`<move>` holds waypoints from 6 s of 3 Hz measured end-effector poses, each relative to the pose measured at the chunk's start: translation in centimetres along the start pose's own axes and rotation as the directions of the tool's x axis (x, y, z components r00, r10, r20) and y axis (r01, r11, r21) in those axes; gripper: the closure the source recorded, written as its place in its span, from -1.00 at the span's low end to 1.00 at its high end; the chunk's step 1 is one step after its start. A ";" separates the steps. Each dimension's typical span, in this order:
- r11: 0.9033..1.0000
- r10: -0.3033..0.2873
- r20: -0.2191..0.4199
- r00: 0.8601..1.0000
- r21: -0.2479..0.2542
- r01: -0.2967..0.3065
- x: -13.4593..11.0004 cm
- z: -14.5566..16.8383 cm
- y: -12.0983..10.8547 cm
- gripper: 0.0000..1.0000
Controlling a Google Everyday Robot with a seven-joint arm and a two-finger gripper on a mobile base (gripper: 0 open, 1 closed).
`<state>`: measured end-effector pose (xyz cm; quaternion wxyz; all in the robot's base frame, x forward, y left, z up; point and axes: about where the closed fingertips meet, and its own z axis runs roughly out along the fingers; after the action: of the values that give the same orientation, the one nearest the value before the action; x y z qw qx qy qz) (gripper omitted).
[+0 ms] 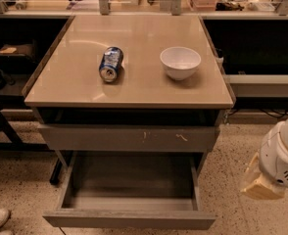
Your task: Close middle drawer
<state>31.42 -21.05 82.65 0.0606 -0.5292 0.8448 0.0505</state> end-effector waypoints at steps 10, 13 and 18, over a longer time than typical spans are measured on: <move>0.966 0.164 0.067 0.984 -0.214 -0.147 -1.2 40.0 -1.8 1.00; 0.990 0.135 0.098 0.986 -0.061 -0.129 -2.6 38.0 -6.7 1.00; 0.954 0.235 0.042 0.971 -0.203 -0.223 1.5 39.0 -3.5 1.00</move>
Offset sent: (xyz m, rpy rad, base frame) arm -0.0391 0.0369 -0.1433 0.1897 0.2307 -0.0437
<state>35.82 -18.02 43.81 0.0293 -0.4292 0.8889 0.1578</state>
